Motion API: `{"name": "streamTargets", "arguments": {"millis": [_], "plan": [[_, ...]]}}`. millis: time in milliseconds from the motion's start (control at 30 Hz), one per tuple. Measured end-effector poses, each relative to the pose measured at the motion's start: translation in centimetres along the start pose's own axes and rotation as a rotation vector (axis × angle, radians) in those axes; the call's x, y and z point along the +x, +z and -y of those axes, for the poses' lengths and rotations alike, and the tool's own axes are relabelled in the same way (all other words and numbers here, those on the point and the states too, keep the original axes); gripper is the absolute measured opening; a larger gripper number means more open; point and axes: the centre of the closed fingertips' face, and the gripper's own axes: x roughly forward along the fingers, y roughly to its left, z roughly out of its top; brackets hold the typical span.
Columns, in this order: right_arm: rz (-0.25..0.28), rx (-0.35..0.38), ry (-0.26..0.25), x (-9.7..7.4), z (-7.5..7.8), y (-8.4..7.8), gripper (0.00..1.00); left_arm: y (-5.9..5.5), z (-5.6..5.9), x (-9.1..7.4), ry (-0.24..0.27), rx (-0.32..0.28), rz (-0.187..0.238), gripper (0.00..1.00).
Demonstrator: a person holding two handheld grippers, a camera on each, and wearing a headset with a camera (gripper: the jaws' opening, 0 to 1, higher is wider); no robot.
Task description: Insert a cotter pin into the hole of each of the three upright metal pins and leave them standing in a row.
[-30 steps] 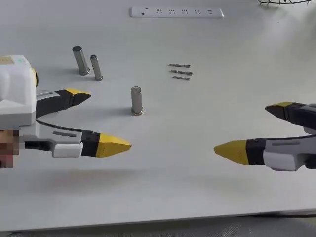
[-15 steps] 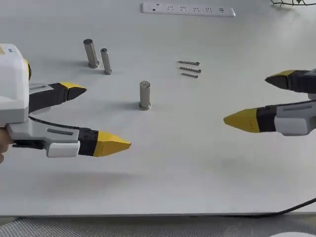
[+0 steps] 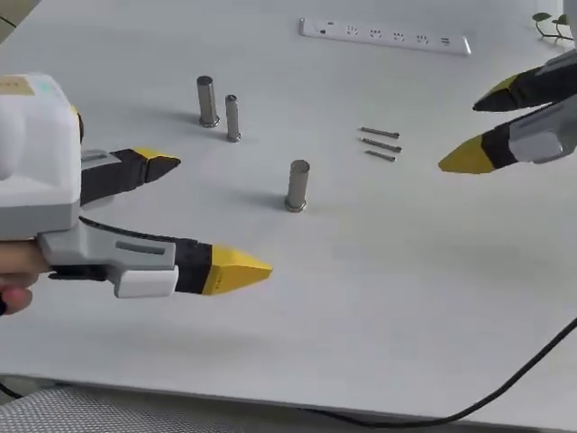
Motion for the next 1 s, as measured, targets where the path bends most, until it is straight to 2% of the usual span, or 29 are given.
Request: {"name": "streamTargets", "arguments": {"millis": [33,67,133,267,367,433,500,567,667,900,1000], "plan": [[-0.041,-0.065,0.001,0.6,0.8,-0.2,0.38,-0.1,0.0,-0.1,0.005,-0.005,-0.001,0.99],[-0.064,-0.081,0.000,1.0,1.2,-0.4,0.32,-0.1,0.0,-0.3,0.008,-0.006,0.001,0.99],[-0.074,-0.098,0.005,1.5,1.3,0.2,0.23,0.0,0.1,-0.6,0.017,-0.014,0.008,0.99],[-0.087,-0.120,0.054,3.3,2.1,0.9,0.13,0.4,0.6,-1.1,0.033,-0.029,0.029,0.99],[-0.125,-0.151,0.076,4.2,2.1,0.6,0.10,0.4,1.1,-1.3,0.042,-0.032,0.032,0.99],[-0.150,-0.214,0.089,5.4,2.7,0.5,0.06,0.2,1.2,-1.3,0.047,-0.044,0.037,0.99],[-0.162,-0.216,0.093,6.1,2.7,0.6,0.02,0.0,1.2,-1.3,0.044,-0.054,0.036,0.99],[-0.181,-0.238,0.101,7.0,3.3,0.5,0.01,-0.5,1.2,-1.2,0.045,-0.057,0.021,0.97],[-0.199,-0.235,0.131,7.8,2.7,0.4,0.01,-0.9,1.0,-1.3,0.052,-0.057,0.008,0.97],[-0.263,-0.243,0.143,8.8,2.2,-0.4,0.01,-0.8,0.9,-1.4,0.058,-0.093,0.034,0.97],[-0.271,-0.249,0.152,9.0,2.0,-0.6,0.00,-0.8,0.8,-1.4,0.064,-0.109,0.046,0.97]]}}
